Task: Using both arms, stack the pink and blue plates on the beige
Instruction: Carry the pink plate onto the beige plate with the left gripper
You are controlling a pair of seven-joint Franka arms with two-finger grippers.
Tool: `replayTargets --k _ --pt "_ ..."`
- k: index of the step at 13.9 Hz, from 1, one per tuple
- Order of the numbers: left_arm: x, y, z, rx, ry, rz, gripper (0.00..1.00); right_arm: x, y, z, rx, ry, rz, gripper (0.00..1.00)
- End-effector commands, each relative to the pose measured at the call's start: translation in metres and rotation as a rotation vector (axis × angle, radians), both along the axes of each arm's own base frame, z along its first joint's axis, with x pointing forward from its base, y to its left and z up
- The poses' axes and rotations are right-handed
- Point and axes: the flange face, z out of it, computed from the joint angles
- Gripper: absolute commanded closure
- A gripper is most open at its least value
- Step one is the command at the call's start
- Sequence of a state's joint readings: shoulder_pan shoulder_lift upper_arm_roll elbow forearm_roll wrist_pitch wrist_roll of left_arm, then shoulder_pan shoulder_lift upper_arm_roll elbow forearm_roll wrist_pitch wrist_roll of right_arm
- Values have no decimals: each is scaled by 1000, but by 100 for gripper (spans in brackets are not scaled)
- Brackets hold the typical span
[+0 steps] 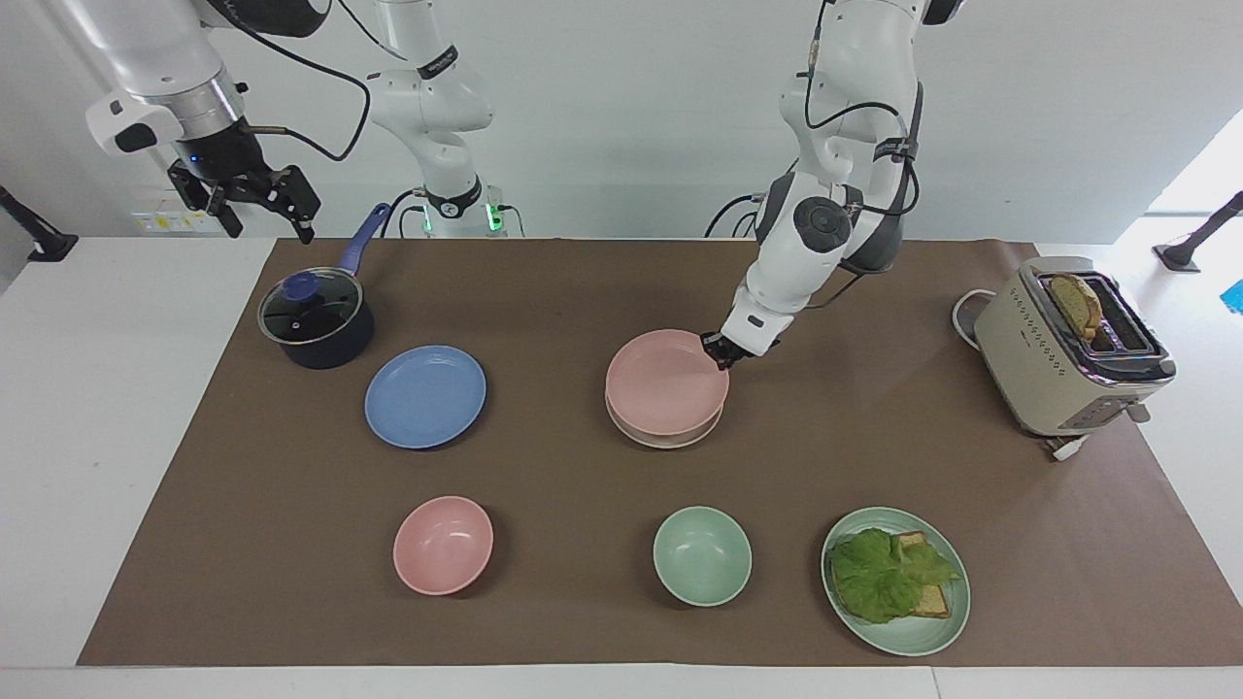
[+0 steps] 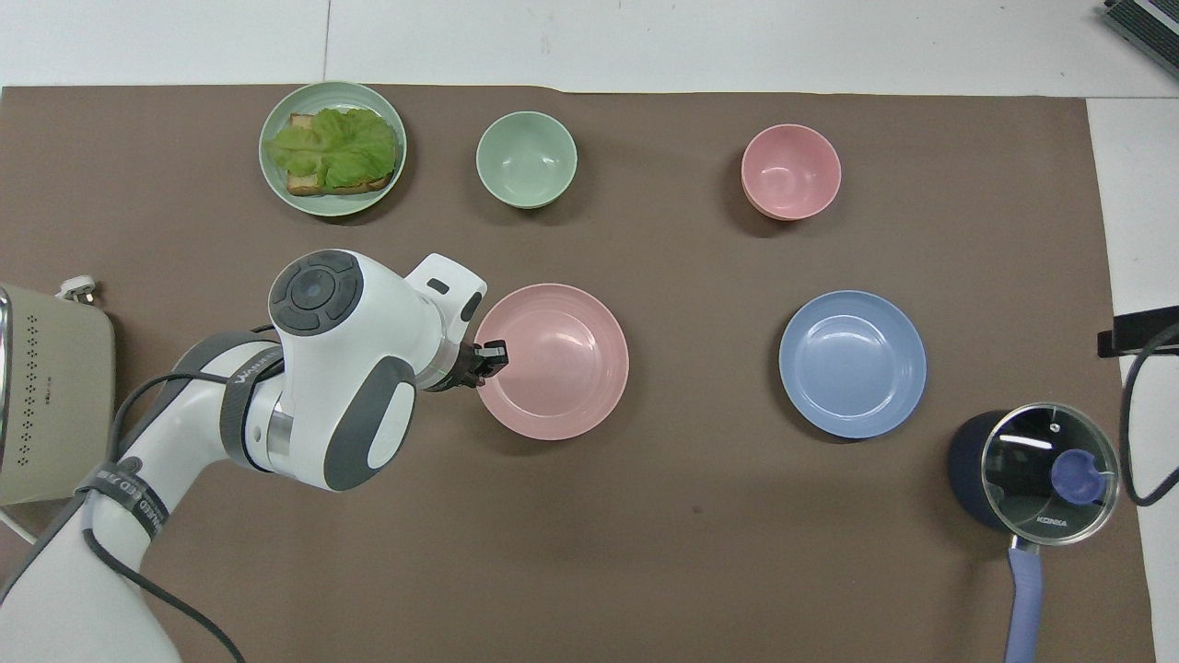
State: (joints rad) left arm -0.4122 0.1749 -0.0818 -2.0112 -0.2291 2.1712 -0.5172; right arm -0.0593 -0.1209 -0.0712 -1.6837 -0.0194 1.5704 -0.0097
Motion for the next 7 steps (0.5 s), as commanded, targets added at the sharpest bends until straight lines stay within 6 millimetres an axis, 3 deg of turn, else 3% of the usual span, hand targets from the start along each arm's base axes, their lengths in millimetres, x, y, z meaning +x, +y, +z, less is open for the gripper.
replayTargets --k 1,5,7 --pt "-1 0 -1 -15 -12 18 0 -7 -3 -1 13 -8 6 0" --pt "2 1 3 -17 -18 19 0 -6 -3 -2 14 -7 9 0" --pt "9 10 6 -6 -15 19 0 0 -6 -15 8 -20 6 0"
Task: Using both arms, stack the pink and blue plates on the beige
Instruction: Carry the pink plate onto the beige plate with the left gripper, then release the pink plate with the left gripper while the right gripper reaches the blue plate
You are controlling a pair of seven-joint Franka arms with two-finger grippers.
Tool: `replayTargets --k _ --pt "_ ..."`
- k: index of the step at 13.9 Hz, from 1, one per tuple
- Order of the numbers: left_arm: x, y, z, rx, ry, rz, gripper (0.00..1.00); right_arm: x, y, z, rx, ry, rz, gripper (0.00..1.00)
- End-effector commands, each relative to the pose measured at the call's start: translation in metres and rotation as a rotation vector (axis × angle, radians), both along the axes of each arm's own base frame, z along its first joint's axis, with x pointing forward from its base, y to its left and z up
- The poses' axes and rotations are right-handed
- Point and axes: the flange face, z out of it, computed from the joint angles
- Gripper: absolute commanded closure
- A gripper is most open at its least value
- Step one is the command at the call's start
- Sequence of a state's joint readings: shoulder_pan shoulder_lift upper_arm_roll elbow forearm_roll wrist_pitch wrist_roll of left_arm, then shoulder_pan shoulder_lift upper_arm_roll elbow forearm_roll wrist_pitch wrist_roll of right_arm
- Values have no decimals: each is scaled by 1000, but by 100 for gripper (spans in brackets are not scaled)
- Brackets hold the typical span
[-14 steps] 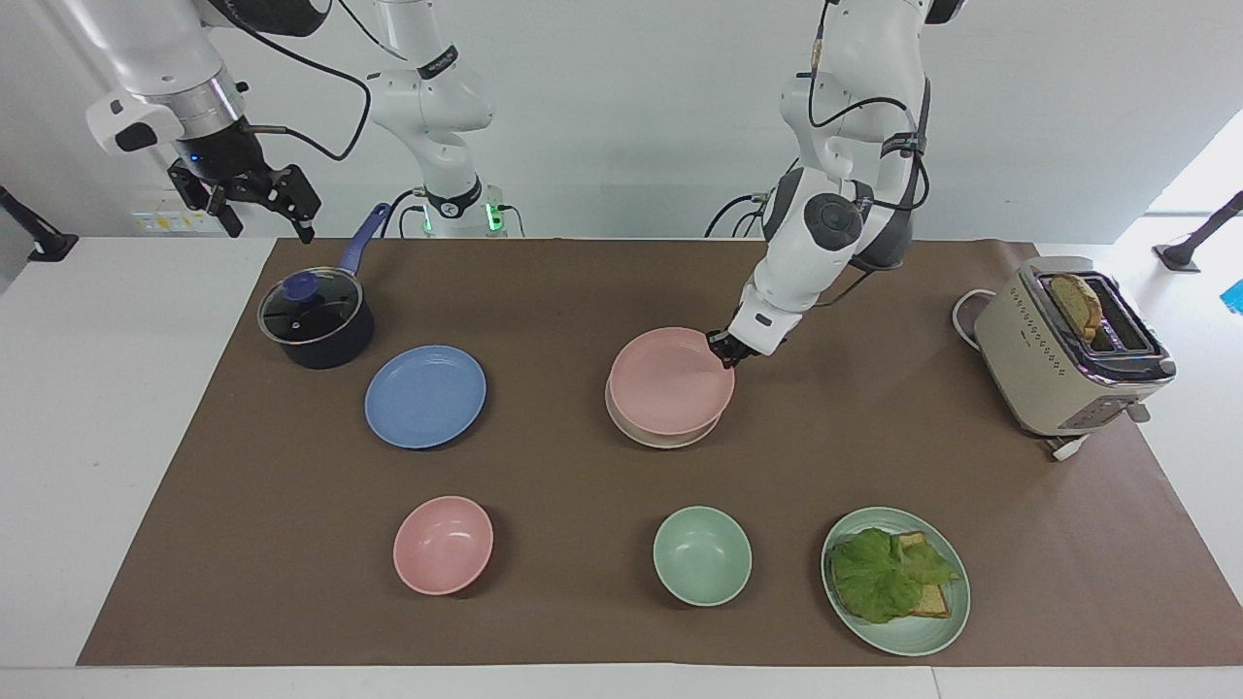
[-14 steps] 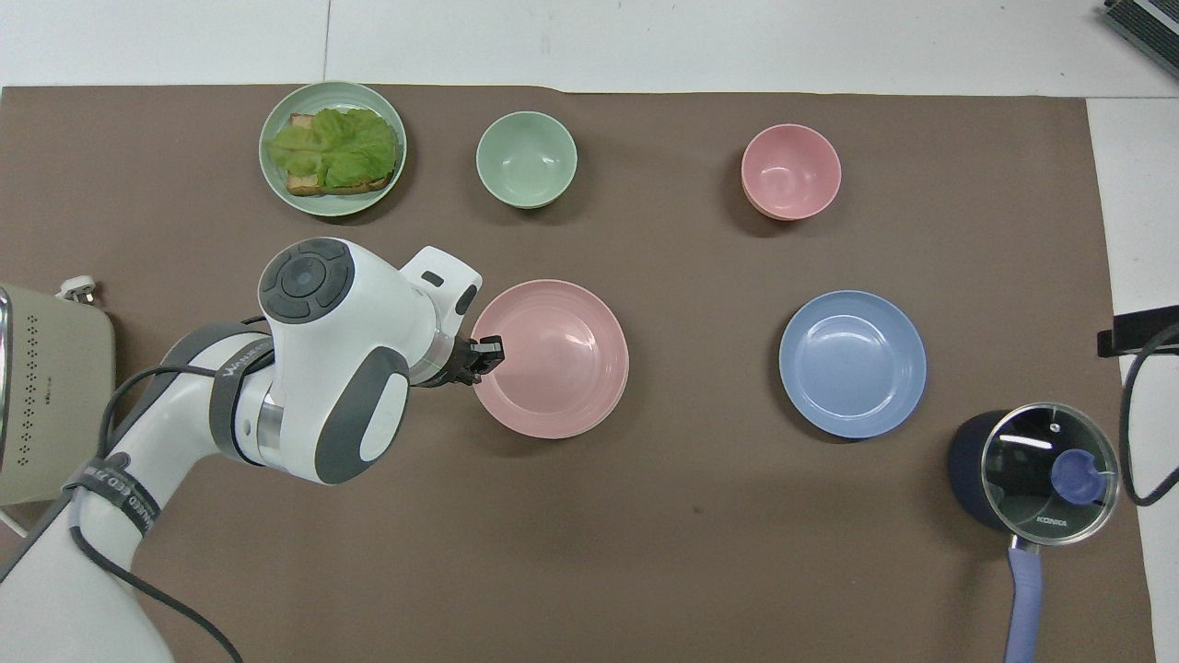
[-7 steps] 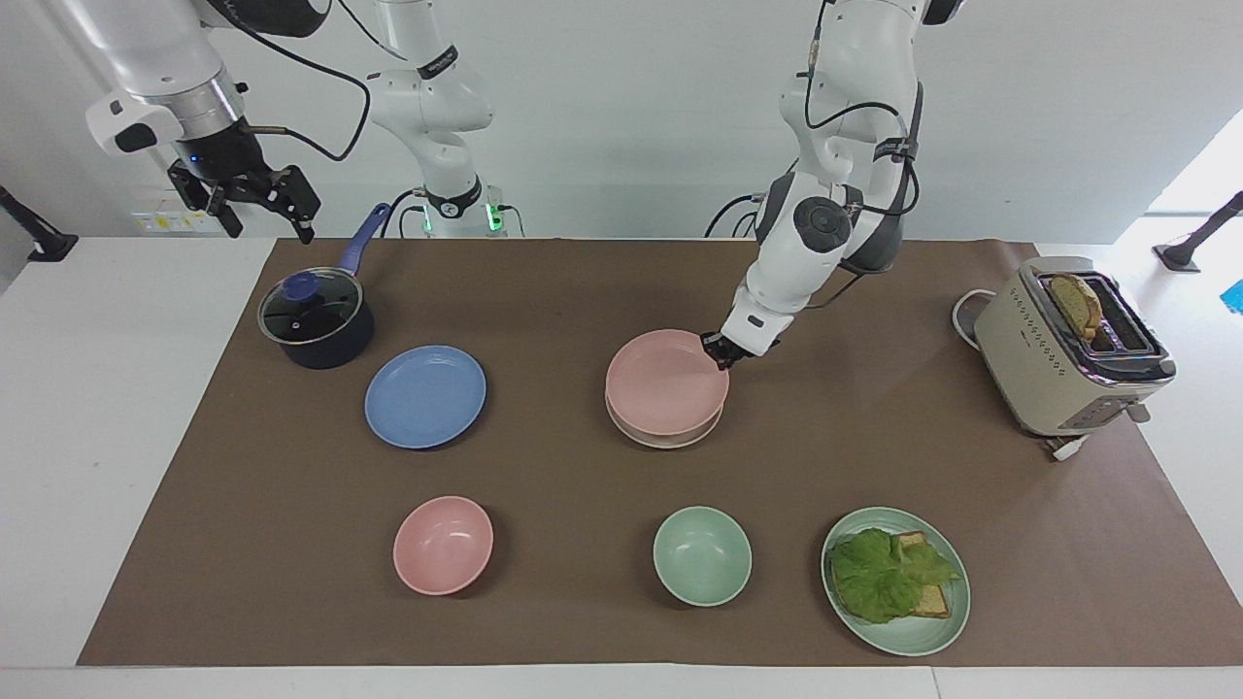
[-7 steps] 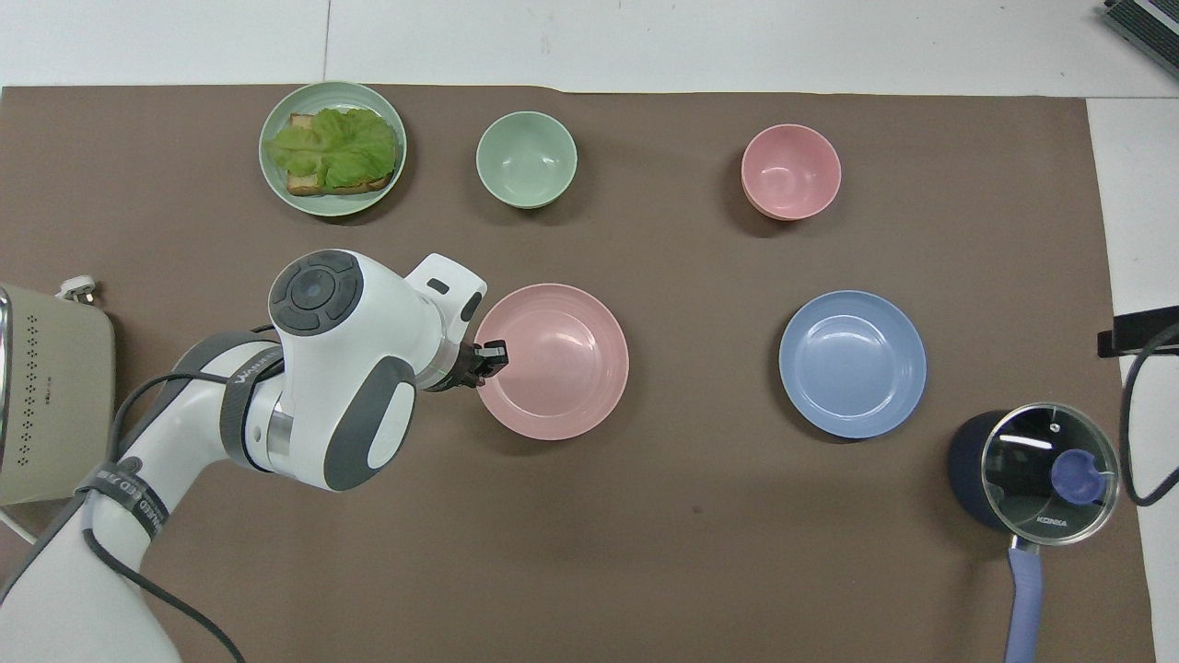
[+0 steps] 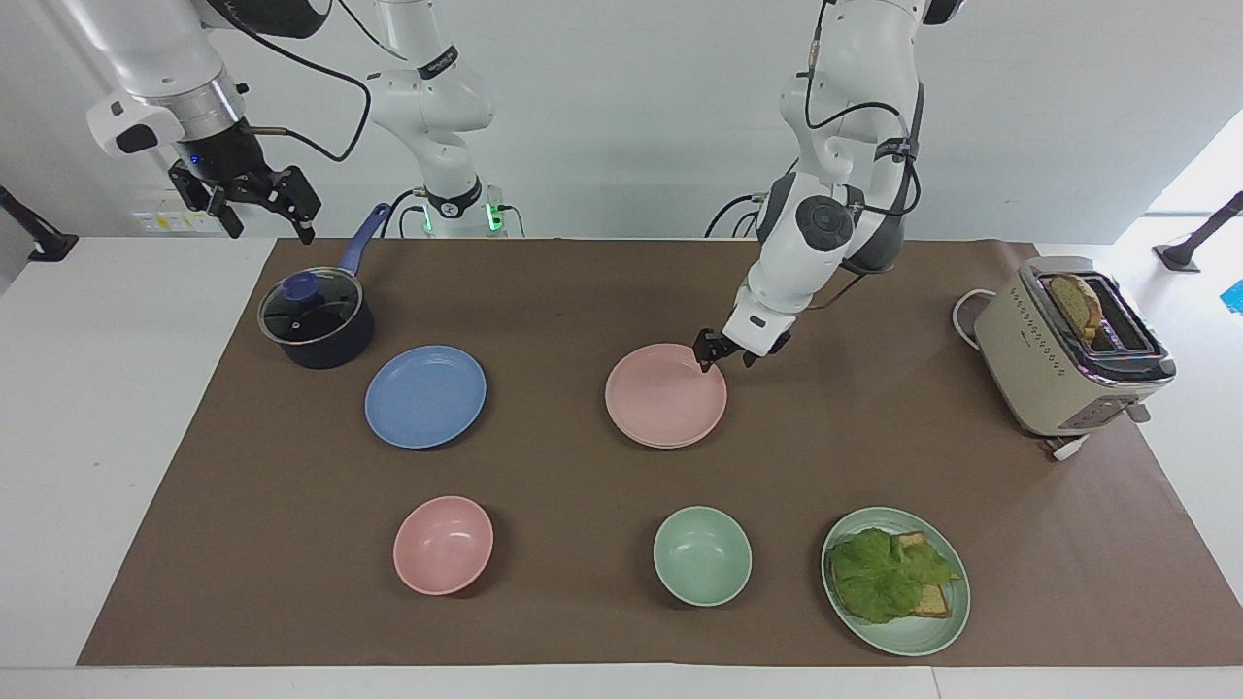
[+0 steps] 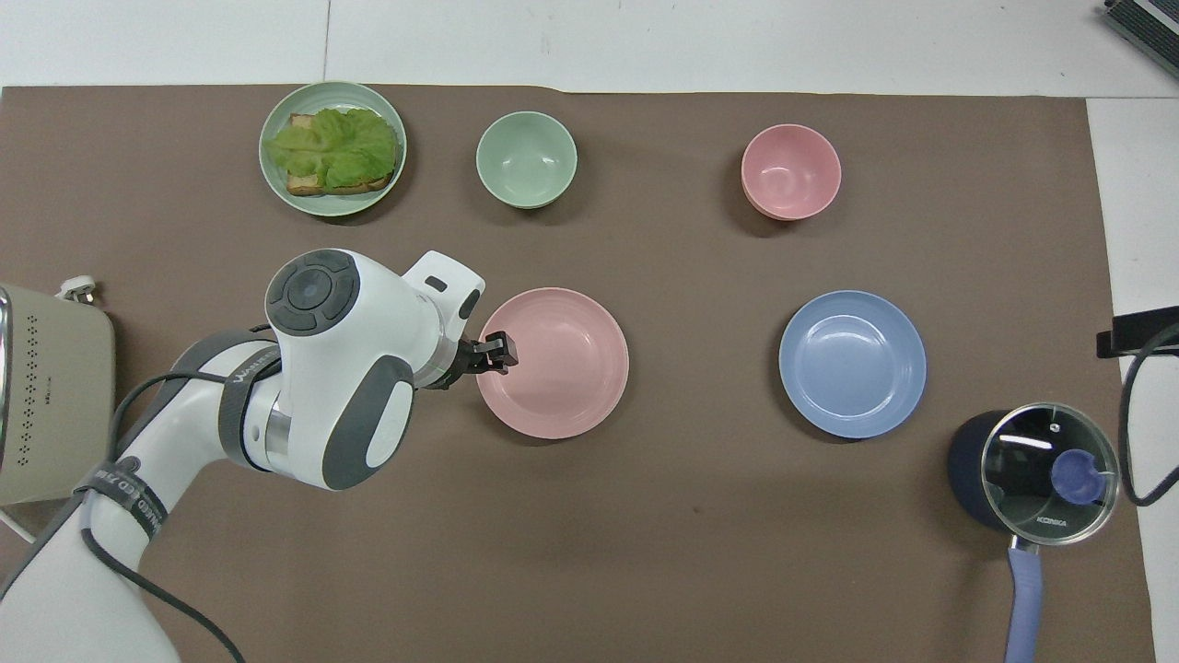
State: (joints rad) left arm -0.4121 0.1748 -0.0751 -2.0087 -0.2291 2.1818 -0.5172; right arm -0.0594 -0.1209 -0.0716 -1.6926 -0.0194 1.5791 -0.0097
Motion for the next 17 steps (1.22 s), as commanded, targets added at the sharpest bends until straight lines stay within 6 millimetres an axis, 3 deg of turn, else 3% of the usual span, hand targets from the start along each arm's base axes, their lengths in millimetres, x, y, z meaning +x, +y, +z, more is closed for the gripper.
replayTargets --k 1,5,7,10,13,15,17 --pt "8 16 3 9 2 16 0 3 -11 -29 6 -29 0 0" --pt "43 87 45 116 19 -19 0 27 -10 -104 13 7 30 0" --pt "55 138 66 103 -18 -18 0 47 -15 -141 14 10 63 0" --pt "51 194 107 114 -37 -71 0 63 -15 -193 7 -12 109 0" --pt "51 217 148 176 -46 -93 0 72 -10 -248 -1 -34 127 0" --pt "54 234 178 197 -57 -110 0 77 -8 -275 0 -15 131 0" --pt "51 240 196 196 -59 -123 0 69 -7 -294 6 13 132 0"
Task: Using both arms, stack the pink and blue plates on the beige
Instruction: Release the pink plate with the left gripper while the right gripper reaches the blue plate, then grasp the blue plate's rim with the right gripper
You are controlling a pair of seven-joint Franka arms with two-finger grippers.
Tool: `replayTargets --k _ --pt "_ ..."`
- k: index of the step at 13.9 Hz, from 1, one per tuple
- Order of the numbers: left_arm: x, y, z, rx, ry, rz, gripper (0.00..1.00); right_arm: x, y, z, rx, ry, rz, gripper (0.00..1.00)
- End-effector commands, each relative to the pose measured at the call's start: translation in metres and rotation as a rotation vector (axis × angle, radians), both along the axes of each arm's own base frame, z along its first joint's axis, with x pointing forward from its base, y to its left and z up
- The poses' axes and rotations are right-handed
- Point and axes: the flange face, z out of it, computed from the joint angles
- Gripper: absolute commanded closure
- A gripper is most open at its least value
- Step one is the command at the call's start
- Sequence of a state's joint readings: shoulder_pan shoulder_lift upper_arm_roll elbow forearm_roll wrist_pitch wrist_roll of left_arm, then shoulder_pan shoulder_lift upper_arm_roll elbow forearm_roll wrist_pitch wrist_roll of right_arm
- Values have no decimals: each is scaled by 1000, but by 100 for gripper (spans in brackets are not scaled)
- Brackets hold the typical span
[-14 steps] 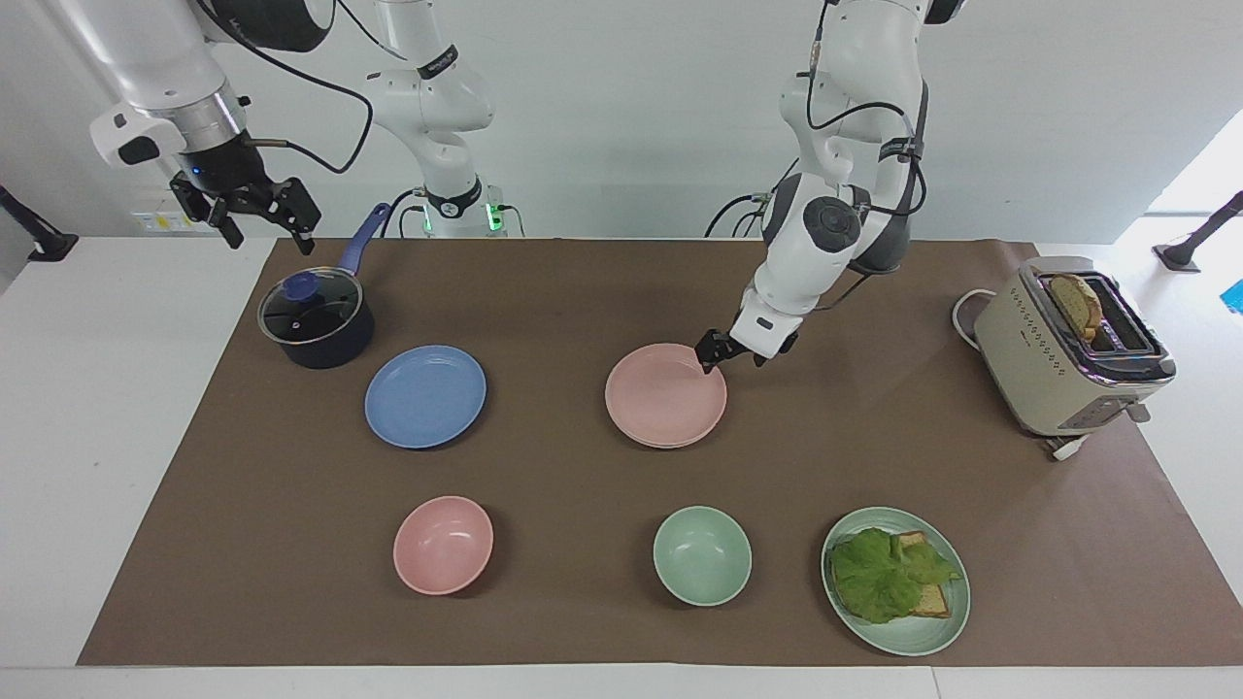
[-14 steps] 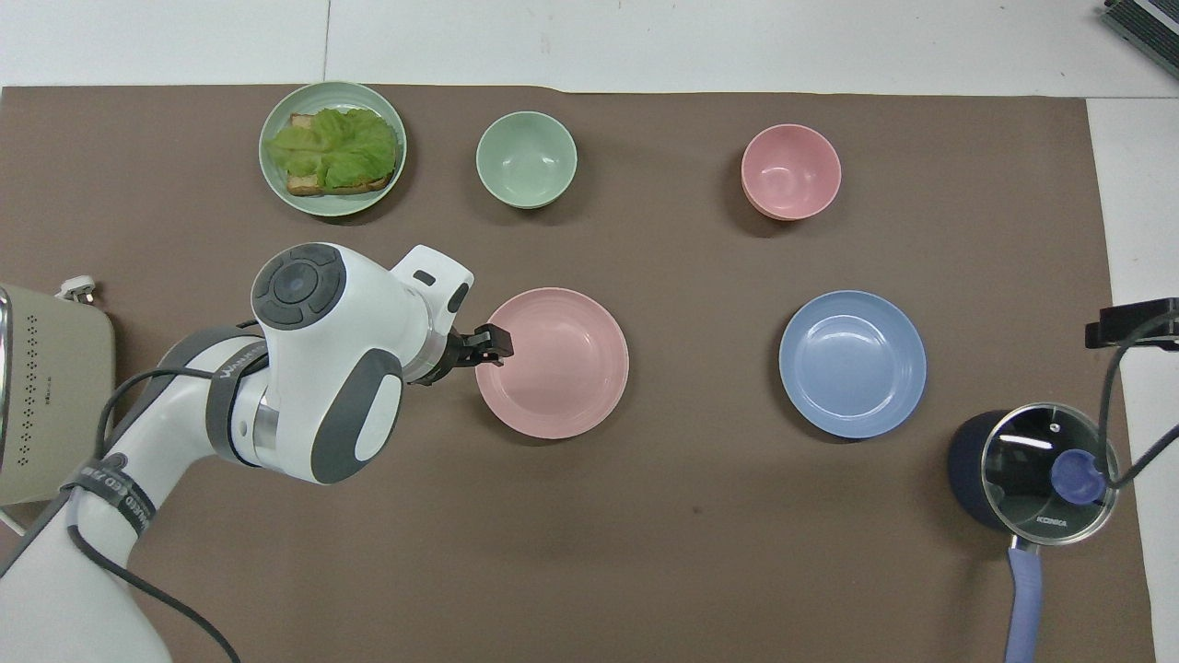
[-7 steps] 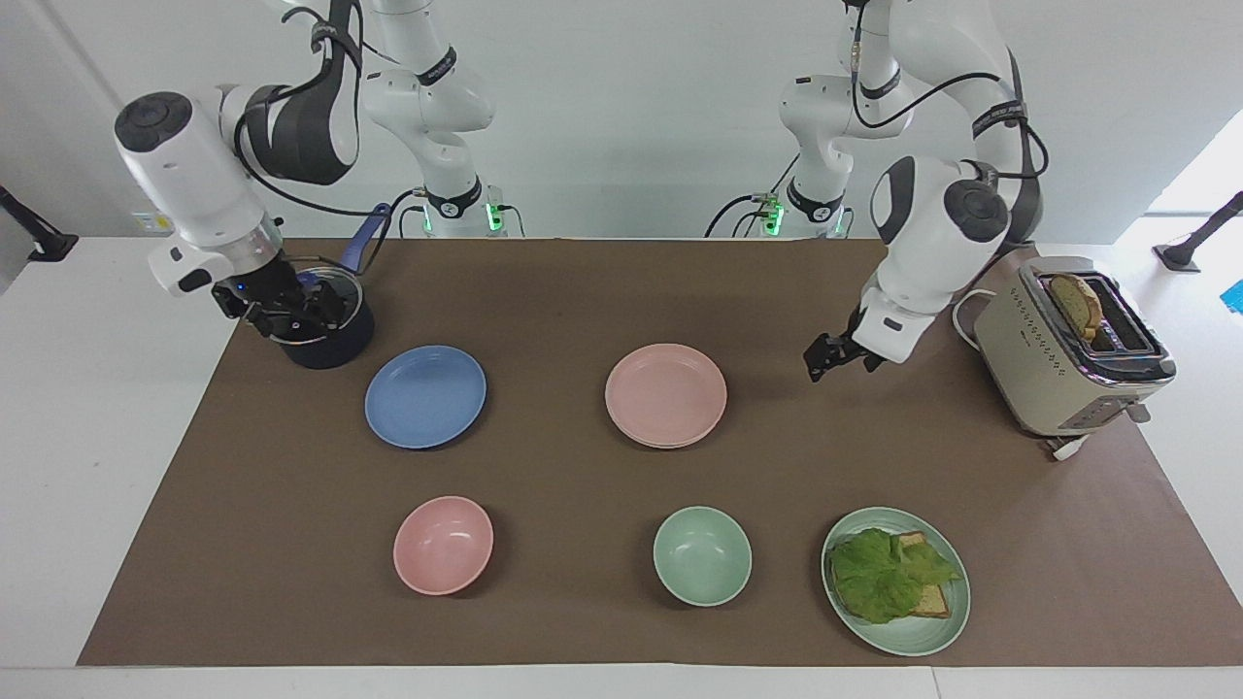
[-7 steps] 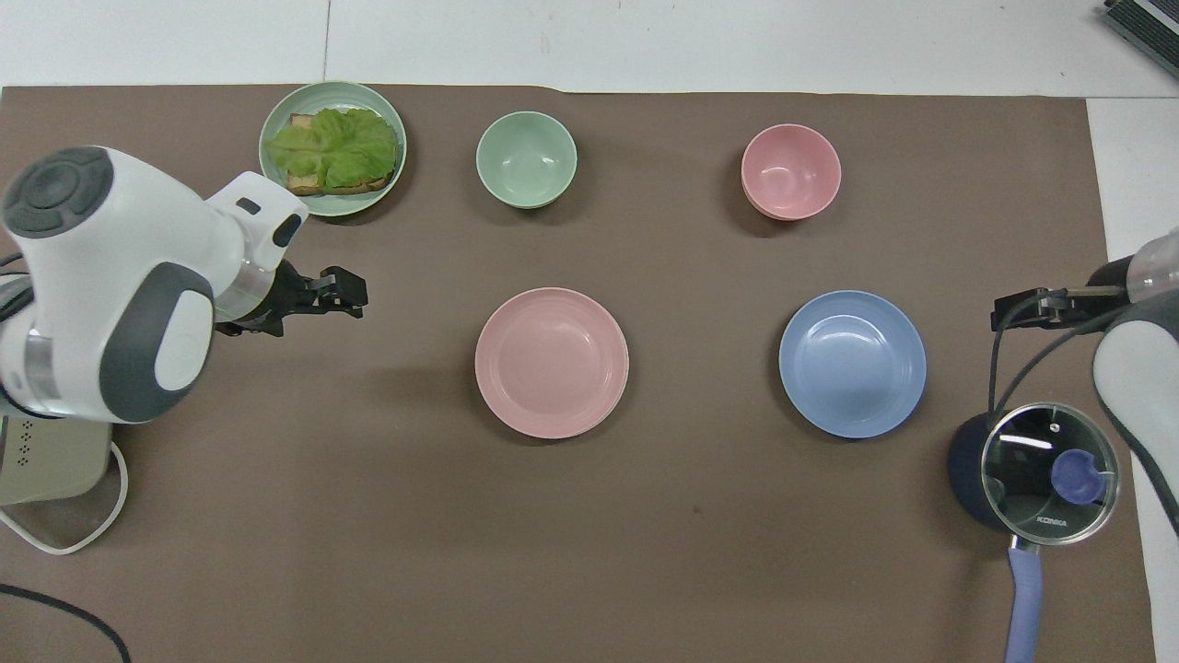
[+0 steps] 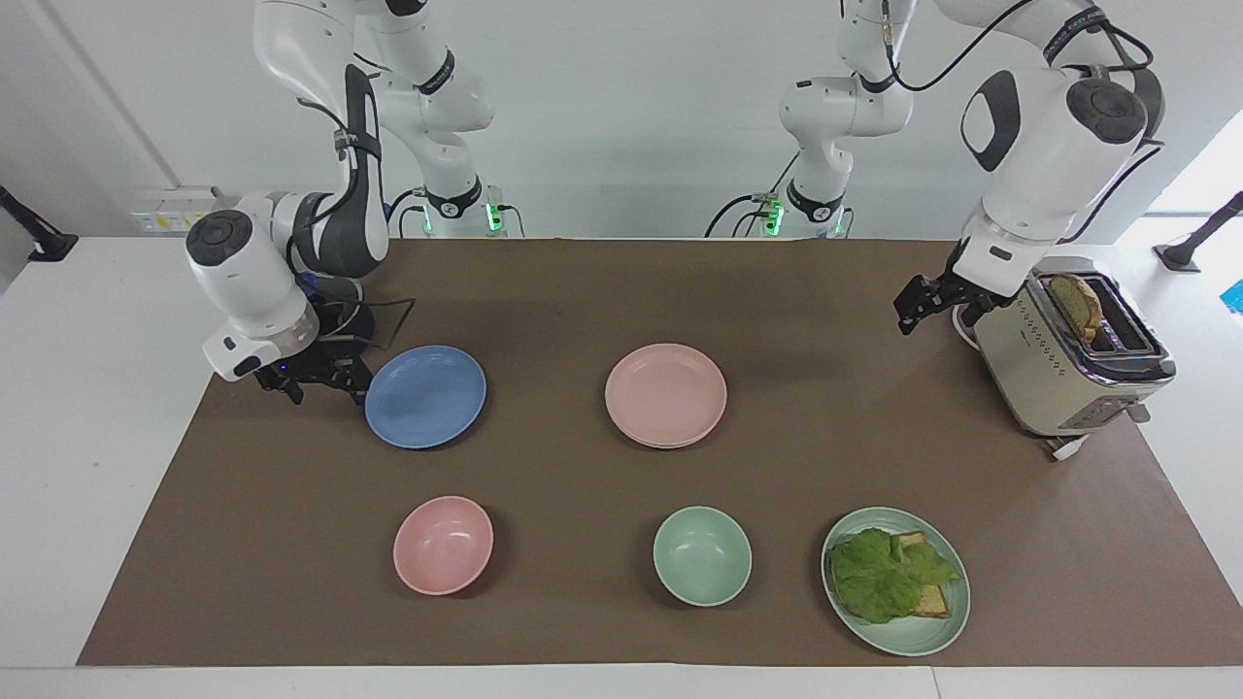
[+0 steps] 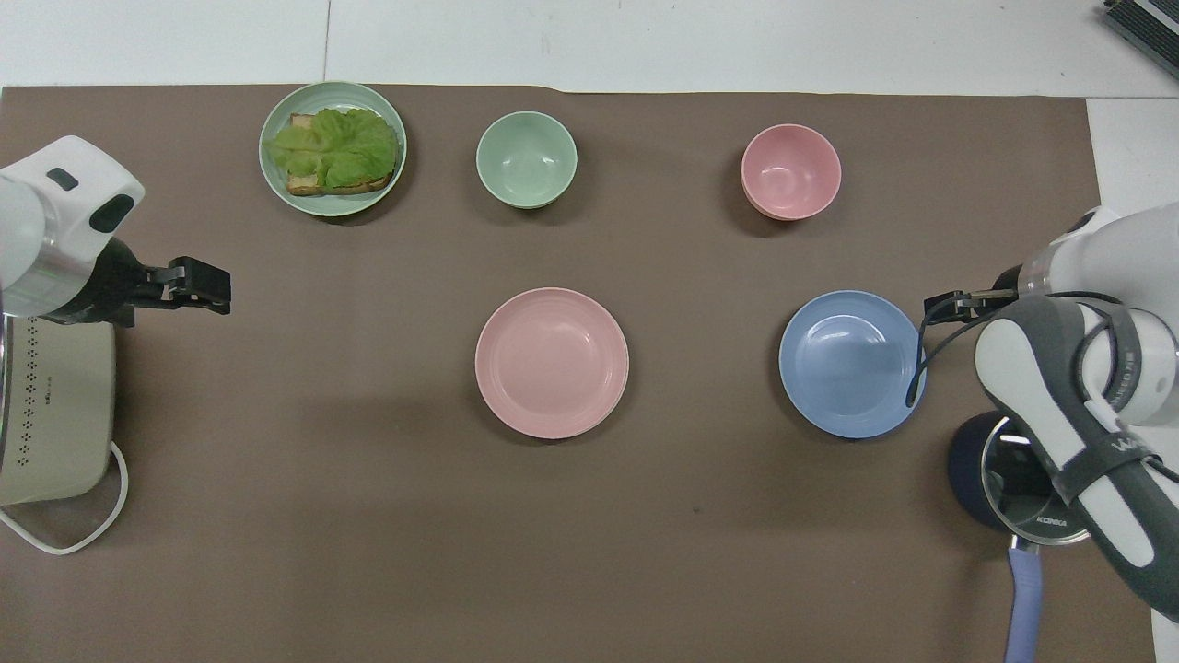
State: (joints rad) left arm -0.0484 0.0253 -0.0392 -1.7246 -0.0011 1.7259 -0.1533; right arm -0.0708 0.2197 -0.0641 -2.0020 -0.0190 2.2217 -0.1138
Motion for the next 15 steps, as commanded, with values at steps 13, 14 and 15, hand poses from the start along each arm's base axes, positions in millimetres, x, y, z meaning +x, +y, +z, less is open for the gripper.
replayTargets --k 13,14,15 --pt "-22 24 74 17 -57 -24 0 -22 12 -48 53 35 15 100" --pt "-22 26 75 17 -58 -18 0 -20 12 -47 57 32 -7 100" --pt "-24 25 75 16 -49 -17 0 -20 13 -46 61 35 -10 100"
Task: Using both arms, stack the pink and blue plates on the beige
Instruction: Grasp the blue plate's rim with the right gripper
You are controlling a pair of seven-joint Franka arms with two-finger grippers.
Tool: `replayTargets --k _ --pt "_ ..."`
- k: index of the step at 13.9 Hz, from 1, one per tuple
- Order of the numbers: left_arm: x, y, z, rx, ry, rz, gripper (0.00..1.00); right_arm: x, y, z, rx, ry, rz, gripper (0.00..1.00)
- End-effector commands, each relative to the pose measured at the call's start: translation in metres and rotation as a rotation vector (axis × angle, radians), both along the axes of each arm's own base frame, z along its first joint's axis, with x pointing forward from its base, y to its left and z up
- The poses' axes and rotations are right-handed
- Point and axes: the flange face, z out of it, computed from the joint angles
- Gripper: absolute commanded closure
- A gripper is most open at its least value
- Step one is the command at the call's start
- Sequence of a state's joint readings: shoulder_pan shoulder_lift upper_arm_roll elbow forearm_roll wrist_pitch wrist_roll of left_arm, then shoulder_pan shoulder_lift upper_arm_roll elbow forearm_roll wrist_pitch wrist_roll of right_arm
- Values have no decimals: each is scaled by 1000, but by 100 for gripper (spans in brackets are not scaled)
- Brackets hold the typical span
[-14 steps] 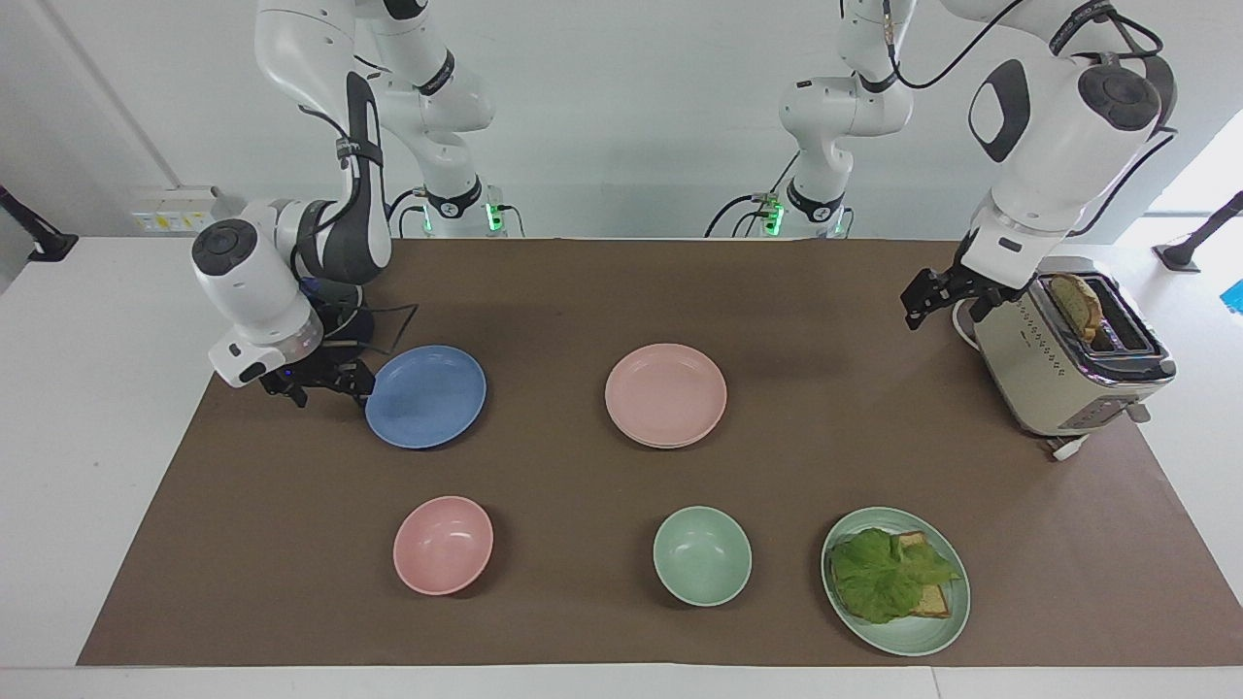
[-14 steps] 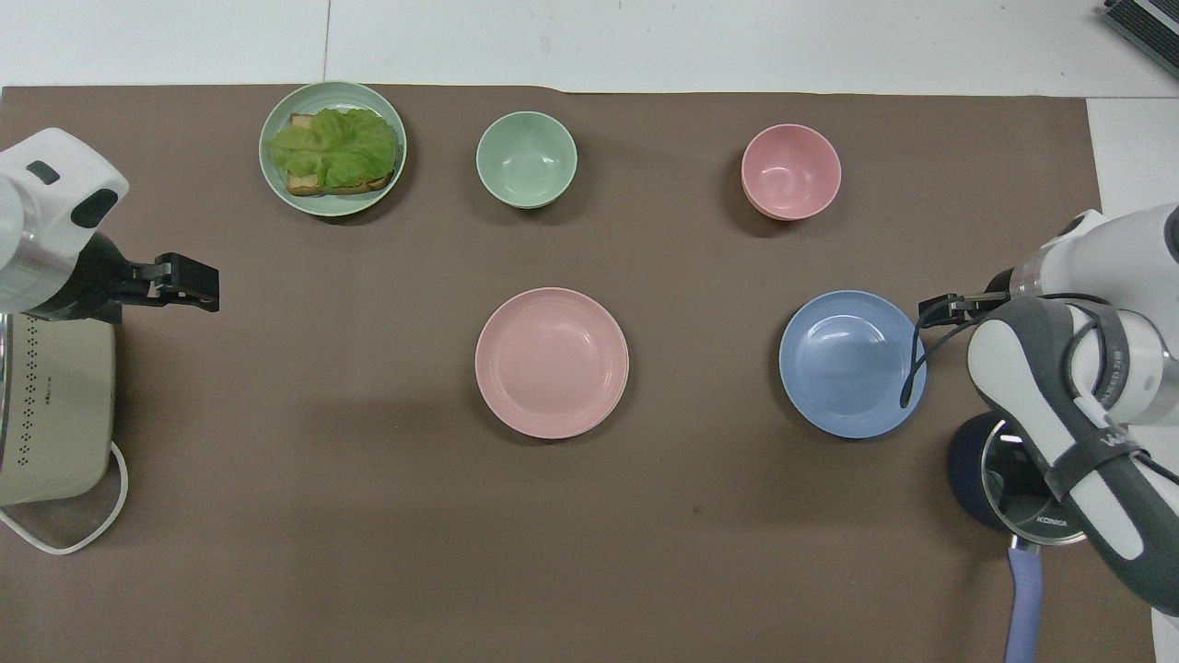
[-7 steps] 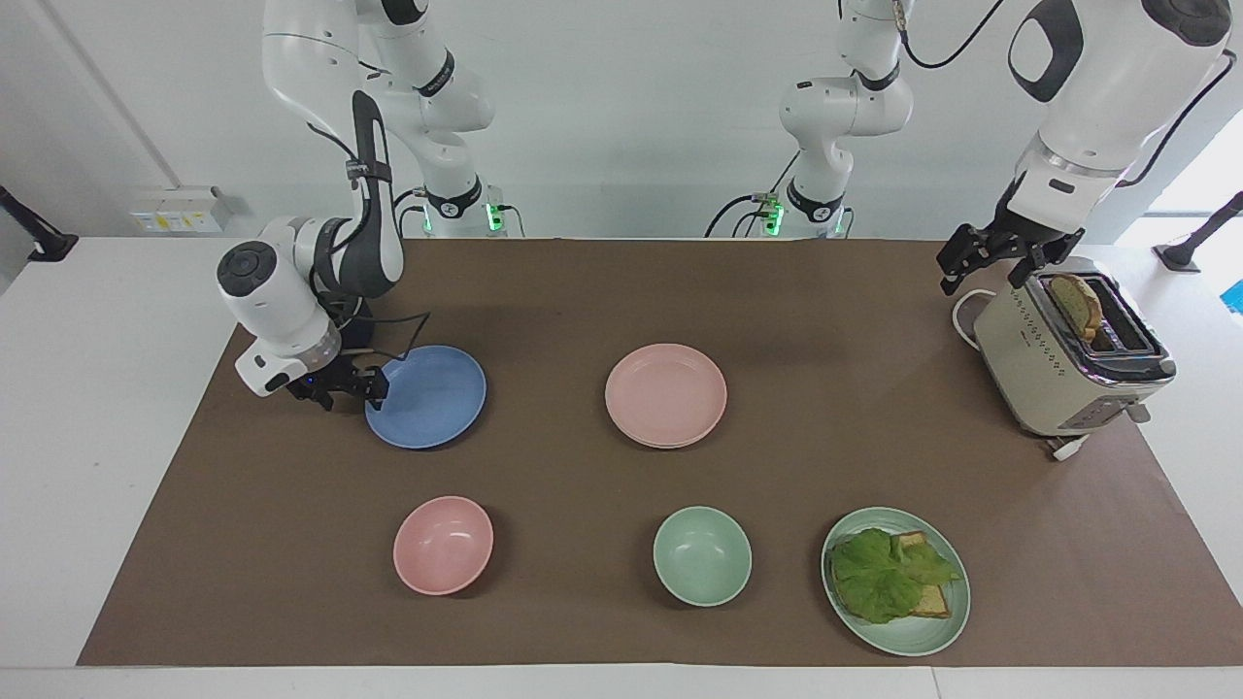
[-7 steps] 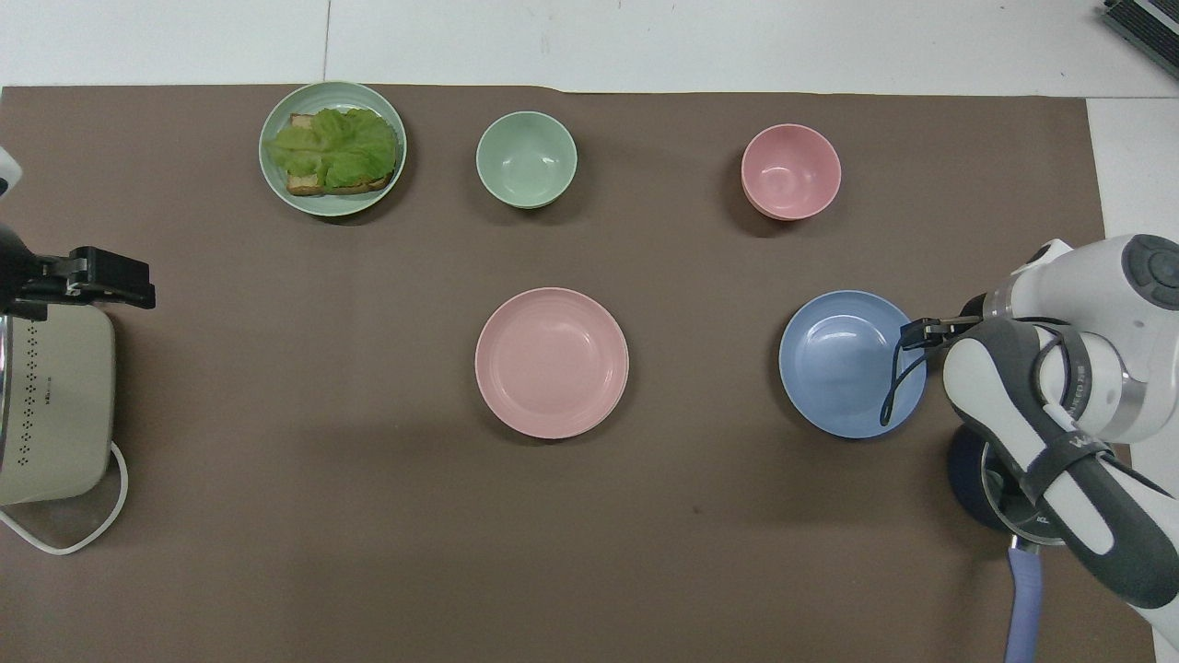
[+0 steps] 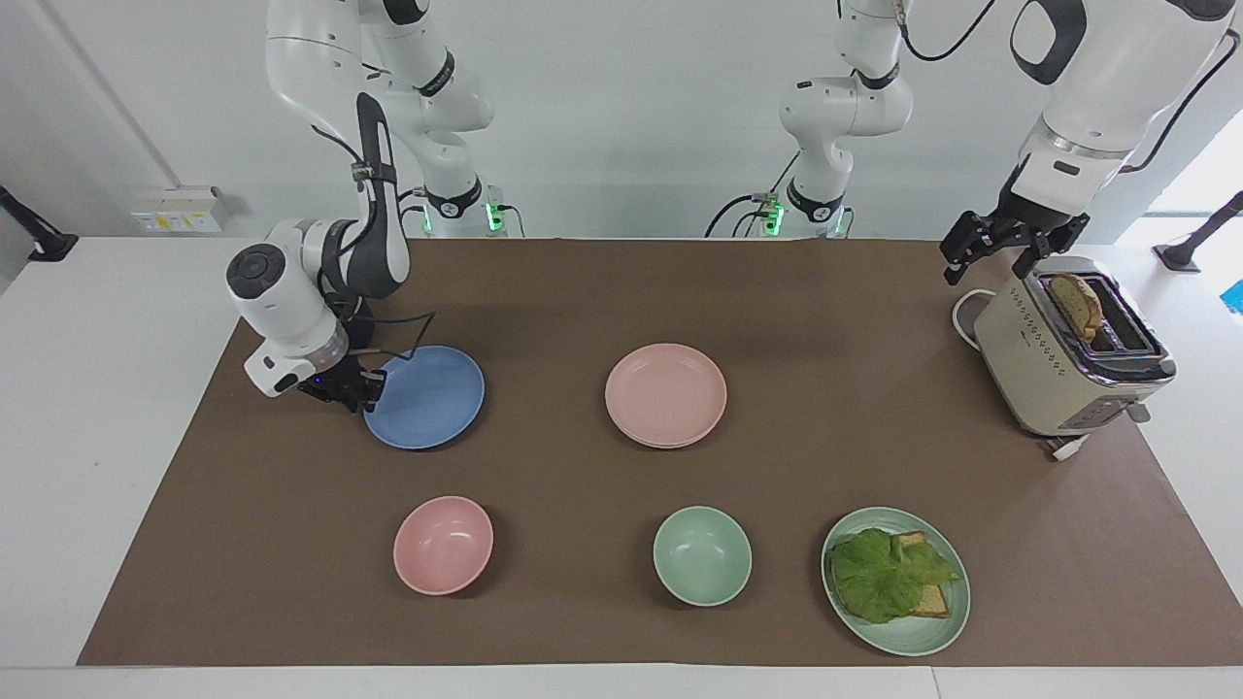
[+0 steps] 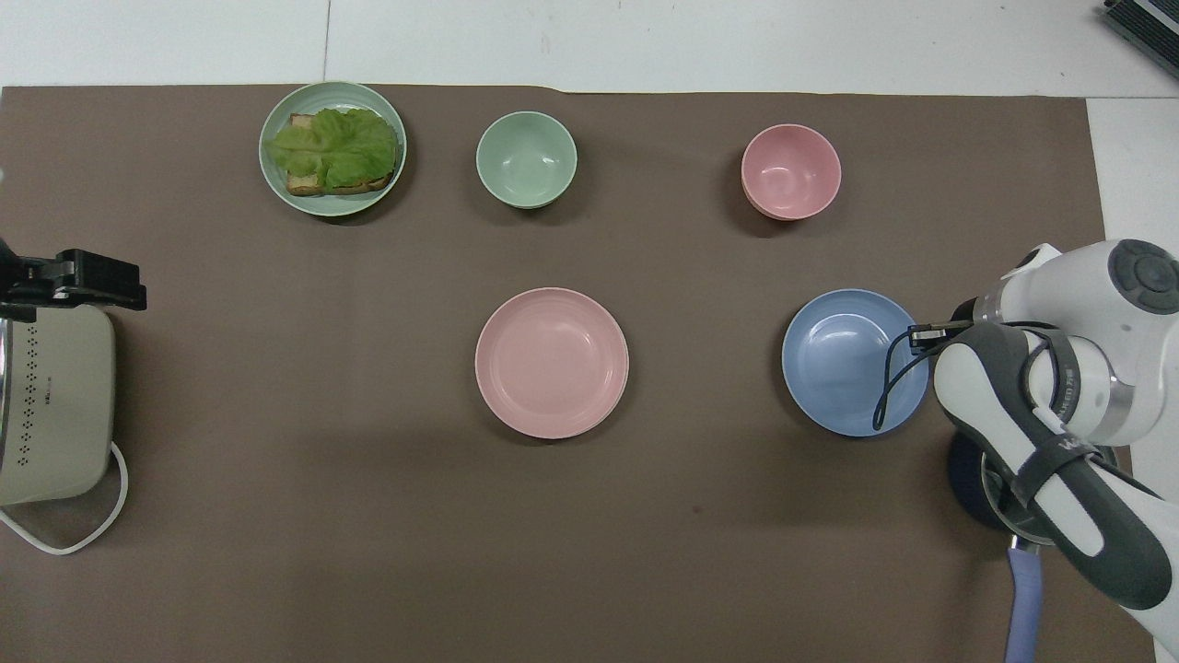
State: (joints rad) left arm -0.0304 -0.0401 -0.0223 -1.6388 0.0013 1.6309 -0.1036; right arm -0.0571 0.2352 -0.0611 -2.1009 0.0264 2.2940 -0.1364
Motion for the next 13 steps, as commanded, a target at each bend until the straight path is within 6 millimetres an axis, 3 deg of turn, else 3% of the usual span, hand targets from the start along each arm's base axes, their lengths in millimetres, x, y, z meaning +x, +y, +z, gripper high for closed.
replayTargets --k 1,3,6,10,13 --pt "-5 4 6 15 4 -2 0 0 0 -1 22 3 -20 100" --pt "-5 3 6 14 4 -3 0 2 2 9 24 4 -11 100" --pt "-5 4 6 14 4 -2 0 16 12 56 38 18 86 100" --pt "-5 4 6 14 4 -2 0 11 47 109 67 -35 171 100" --pt "-5 4 6 14 4 -2 0 8 62 125 140 -53 177 100"
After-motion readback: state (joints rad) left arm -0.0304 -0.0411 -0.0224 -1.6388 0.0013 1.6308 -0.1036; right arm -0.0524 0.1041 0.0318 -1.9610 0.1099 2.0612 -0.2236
